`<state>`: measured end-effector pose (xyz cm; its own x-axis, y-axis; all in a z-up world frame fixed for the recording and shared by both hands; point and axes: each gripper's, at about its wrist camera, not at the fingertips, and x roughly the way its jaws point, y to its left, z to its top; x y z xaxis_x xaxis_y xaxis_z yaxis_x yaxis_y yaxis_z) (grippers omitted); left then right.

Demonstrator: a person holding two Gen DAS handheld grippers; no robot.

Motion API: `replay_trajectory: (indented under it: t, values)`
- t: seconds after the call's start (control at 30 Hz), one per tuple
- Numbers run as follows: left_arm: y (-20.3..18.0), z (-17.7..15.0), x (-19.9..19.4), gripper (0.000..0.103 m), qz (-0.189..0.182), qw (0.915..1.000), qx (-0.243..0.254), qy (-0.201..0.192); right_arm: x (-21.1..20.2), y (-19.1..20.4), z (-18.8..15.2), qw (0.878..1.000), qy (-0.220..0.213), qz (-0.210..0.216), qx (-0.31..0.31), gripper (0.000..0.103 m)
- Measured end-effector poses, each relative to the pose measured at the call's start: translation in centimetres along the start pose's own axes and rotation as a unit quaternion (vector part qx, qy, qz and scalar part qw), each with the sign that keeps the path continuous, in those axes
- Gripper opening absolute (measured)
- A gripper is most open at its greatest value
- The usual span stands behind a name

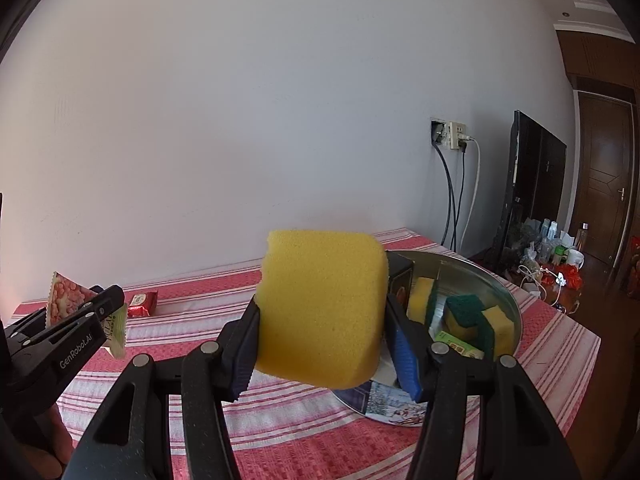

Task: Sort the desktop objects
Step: 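Carry the pink wrapper and yellow sponge with both tools over the basin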

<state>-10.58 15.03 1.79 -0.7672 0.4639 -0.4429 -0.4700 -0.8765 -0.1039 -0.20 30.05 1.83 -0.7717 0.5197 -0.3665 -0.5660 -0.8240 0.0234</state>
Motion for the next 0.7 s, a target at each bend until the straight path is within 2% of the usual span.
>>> replay_trajectory:
  t: [0.37,0.57,0.7]
  values:
    - [-5.5,1.1,1.1,0.021,-0.041,0.9990,0.017,0.001,1.5,-4.4,0.5,0.999,0.003,-0.028,0.025,0.060]
    - [-8.2,1.7,1.1,0.021,-0.058,0.9976,0.033,-0.014,2.0,-5.7,0.6,0.998,0.004,-0.047,0.031,0.060]
    - [-9.0,1.7,1.4,0.021,-0.066,0.9971,0.035,-0.011,2.4,-6.3,0.5,0.998,0.009,-0.056,0.031,0.060]
